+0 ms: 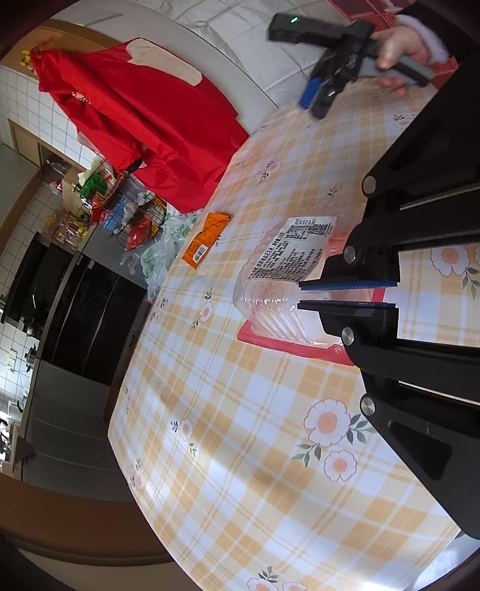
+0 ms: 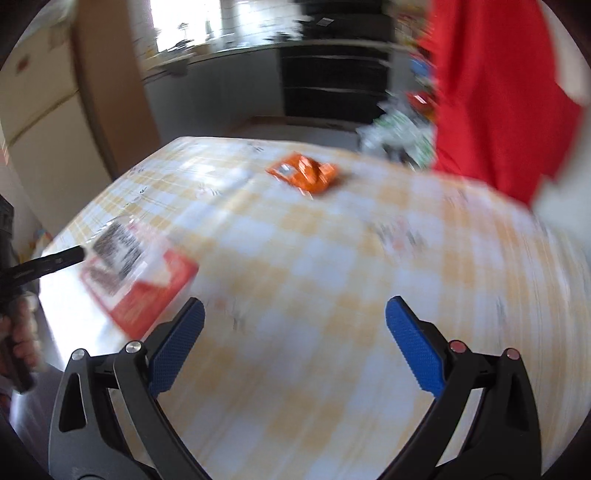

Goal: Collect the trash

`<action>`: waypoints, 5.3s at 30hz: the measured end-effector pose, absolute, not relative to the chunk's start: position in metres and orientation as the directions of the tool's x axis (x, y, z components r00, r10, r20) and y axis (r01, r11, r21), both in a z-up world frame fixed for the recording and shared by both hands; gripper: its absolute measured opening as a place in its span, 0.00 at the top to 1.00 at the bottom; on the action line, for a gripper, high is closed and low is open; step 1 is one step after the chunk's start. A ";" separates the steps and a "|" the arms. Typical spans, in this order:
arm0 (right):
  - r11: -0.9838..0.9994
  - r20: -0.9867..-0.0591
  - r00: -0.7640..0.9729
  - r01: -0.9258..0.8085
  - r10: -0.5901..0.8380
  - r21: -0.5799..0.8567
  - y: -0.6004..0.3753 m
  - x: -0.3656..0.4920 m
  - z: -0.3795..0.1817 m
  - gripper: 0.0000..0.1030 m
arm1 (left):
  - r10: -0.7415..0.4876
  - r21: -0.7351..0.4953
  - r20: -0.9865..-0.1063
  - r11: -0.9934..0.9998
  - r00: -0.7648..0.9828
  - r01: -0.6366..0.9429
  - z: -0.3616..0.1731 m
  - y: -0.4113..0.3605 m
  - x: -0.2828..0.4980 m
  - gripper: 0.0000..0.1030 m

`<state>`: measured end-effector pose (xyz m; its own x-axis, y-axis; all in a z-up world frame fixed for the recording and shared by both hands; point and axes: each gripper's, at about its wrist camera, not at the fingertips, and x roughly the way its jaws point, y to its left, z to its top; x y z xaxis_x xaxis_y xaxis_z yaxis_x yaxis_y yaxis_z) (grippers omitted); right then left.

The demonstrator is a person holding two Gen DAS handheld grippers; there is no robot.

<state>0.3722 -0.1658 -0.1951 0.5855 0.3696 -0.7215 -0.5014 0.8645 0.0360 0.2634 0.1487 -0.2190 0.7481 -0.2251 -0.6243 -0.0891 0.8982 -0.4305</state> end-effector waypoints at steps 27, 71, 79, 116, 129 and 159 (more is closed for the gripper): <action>0.935 -0.793 0.558 -0.352 0.243 0.038 -0.074 0.588 -0.248 0.94 | -0.237 -0.564 -0.513 0.818 0.825 -0.115 -0.219 0.203 0.269 0.95; 0.878 -0.374 0.796 -0.457 0.476 0.144 -0.269 0.073 -0.030 0.94 | -0.427 -0.483 -0.495 0.859 0.757 0.169 -0.118 0.045 0.040 0.95; 0.877 -0.370 0.797 -0.458 0.477 0.143 -0.276 0.039 -0.027 0.94 | -0.476 -0.484 -0.561 0.852 0.677 0.198 -0.149 0.008 0.021 0.93; 0.817 -0.578 0.597 -0.519 0.556 0.251 -0.221 -0.002 -0.115 0.94 | 0.014 -0.151 -0.566 0.981 0.824 -0.120 -0.129 0.057 -0.020 0.06; 0.901 -0.602 0.672 -0.356 0.431 0.248 -0.234 0.010 -0.130 0.09 | 0.016 -0.129 -0.578 0.985 0.816 -0.111 -0.132 0.055 -0.022 0.06; 0.983 -0.455 0.872 -0.180 0.180 0.044 -0.250 0.004 -0.016 0.06 | -0.057 0.020 -0.371 0.997 0.927 0.070 -0.024 0.004 -0.020 0.06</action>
<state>0.0040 -0.2505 -0.0158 0.8720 0.1798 -0.4552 -0.1798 0.9827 0.0437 -0.0195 0.0042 -0.0243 0.9268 -0.0572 -0.3712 0.0698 0.9974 0.0204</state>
